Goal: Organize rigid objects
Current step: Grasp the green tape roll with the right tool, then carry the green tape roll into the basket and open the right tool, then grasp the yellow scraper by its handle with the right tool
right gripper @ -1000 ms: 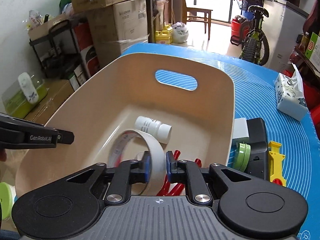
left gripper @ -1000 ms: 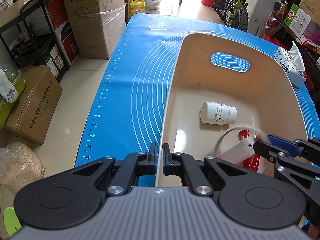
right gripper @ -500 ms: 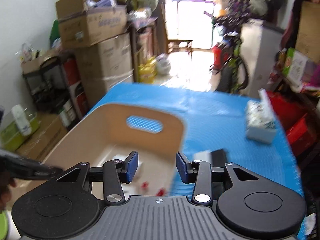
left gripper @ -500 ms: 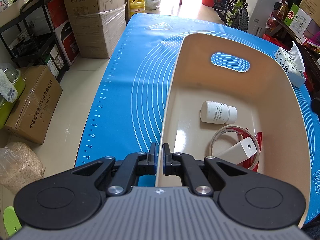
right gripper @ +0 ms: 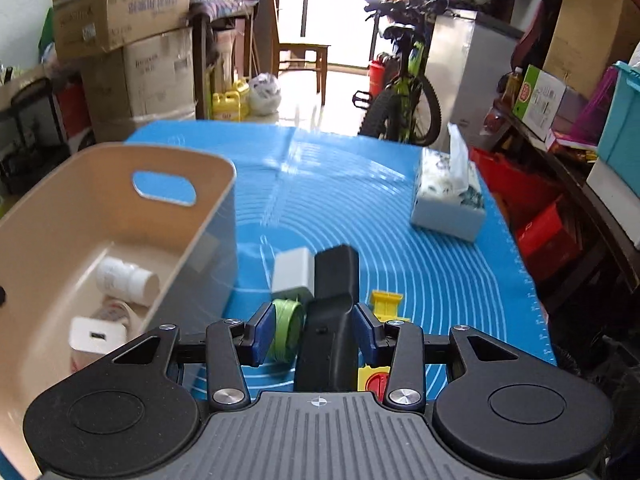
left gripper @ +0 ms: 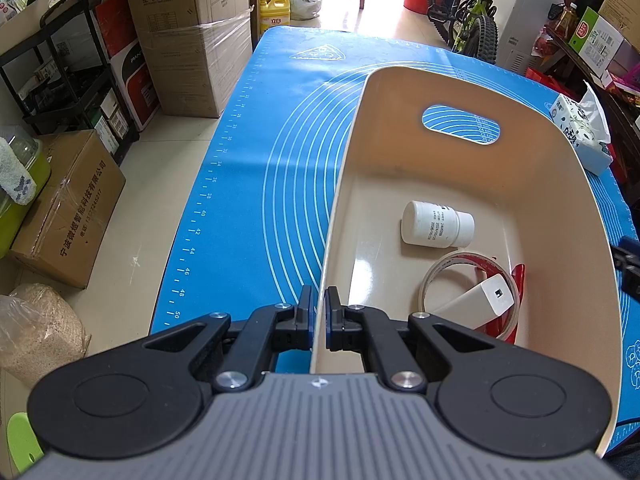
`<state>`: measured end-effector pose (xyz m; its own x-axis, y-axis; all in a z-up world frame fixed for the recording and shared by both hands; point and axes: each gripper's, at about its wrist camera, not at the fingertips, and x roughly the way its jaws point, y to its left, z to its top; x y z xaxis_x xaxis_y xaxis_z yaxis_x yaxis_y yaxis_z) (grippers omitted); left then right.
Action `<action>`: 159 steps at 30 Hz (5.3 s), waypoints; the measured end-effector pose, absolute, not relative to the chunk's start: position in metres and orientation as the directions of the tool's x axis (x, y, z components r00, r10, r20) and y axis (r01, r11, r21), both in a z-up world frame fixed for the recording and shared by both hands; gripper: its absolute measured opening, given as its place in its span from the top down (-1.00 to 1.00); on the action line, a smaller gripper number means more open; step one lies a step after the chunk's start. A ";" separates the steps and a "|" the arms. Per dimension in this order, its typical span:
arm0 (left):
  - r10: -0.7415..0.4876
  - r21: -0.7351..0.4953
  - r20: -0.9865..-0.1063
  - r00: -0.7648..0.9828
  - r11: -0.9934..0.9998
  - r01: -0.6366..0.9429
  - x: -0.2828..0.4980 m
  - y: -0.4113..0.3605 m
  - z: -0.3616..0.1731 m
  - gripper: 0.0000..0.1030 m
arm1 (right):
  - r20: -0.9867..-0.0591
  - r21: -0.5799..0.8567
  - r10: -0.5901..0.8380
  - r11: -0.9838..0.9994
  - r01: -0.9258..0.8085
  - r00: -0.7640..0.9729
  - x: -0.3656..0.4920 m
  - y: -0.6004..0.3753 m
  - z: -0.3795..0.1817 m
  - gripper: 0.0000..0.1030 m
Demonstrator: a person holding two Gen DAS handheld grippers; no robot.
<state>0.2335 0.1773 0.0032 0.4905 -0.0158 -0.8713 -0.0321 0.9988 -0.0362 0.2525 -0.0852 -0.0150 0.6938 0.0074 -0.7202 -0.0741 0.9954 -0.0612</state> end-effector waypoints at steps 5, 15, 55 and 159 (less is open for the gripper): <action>-0.017 -0.038 -0.871 0.490 0.999 -0.033 0.233 0.178 0.003 0.87 | -0.742 -0.020 0.058 0.994 -0.108 0.668 0.261 -0.083 -0.029 -0.06; -0.016 -0.037 -0.871 0.490 0.999 -0.032 0.233 0.178 0.003 0.87 | -0.769 -0.004 0.082 0.991 -0.133 0.634 0.278 -0.076 -0.047 -0.01; -0.025 -0.050 -0.872 0.489 0.998 -0.038 0.233 0.180 0.003 0.87 | -0.580 0.098 0.252 0.966 -0.240 0.775 0.221 -0.029 0.068 0.46; -0.020 -0.044 -0.873 0.487 0.998 -0.039 0.233 0.181 0.004 0.87 | -0.626 -0.010 0.024 0.999 -0.039 0.779 0.230 -0.105 0.050 0.31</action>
<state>0.2330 0.1815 0.0035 0.4874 -0.0199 -0.8730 -0.0388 0.9983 -0.0444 0.2304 -0.1045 0.0495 0.7792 0.0241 -0.6263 -0.0392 0.9992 -0.0103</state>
